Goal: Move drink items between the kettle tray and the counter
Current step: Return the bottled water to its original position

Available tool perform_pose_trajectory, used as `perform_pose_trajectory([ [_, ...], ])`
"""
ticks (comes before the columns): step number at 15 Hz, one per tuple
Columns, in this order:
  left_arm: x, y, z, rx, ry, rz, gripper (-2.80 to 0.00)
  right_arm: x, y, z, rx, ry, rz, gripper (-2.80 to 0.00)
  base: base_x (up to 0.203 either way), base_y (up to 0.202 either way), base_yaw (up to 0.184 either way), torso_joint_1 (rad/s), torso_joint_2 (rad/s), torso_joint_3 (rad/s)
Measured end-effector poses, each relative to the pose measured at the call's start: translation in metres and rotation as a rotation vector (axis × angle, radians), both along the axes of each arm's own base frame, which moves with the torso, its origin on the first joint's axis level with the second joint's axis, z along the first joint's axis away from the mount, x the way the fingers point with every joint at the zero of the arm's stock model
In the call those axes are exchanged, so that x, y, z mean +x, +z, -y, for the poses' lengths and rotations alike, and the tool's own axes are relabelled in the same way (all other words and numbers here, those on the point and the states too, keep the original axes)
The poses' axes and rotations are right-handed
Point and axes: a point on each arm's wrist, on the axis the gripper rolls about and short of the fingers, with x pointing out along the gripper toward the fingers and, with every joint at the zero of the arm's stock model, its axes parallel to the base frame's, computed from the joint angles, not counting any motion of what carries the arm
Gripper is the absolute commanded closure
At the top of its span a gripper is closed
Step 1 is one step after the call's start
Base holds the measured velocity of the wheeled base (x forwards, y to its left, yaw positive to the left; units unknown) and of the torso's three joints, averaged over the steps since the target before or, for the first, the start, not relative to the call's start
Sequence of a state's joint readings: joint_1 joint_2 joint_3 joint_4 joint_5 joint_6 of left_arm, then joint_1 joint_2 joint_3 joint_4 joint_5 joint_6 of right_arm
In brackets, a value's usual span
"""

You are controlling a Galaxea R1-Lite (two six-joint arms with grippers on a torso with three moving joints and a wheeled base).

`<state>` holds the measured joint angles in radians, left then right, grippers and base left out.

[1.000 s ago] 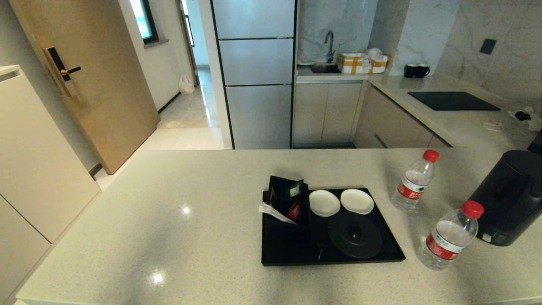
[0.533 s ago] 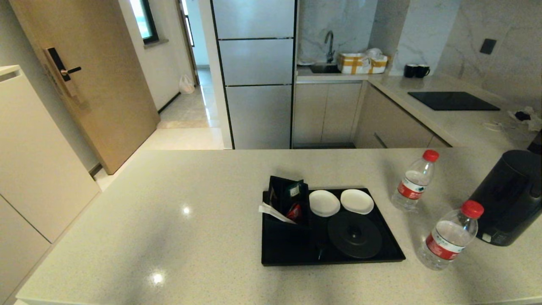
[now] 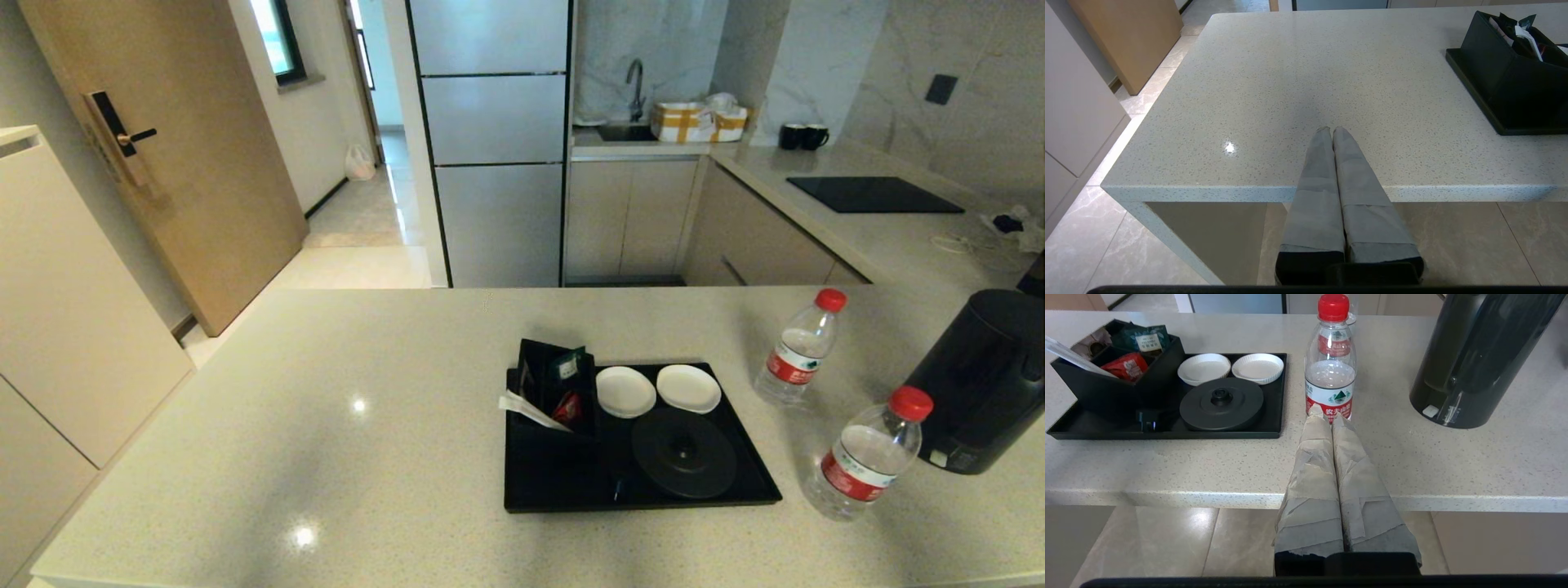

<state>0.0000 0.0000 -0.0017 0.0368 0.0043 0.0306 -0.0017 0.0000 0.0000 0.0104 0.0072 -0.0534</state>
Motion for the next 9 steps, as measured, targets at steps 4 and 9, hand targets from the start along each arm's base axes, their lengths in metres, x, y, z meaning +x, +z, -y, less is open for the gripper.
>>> perform_pose_trajectory([
  [4, 0.0000, 0.0000, 0.0000, 0.000, 0.000, 0.000, 0.00, 0.0000, 0.0002, -0.0001, -0.006, 0.004, 0.002, 0.00, 0.000, 0.000, 0.000, 0.000, 0.00, 0.000],
  [9, 0.0001, -0.0001, 0.0000, 0.000, 0.000, -0.001, 0.00, 0.0000, 0.0003, 0.0000, 0.010, -0.001, 0.003, 0.00, 0.000, 0.000, 0.000, 0.000, 0.00, 0.000],
])
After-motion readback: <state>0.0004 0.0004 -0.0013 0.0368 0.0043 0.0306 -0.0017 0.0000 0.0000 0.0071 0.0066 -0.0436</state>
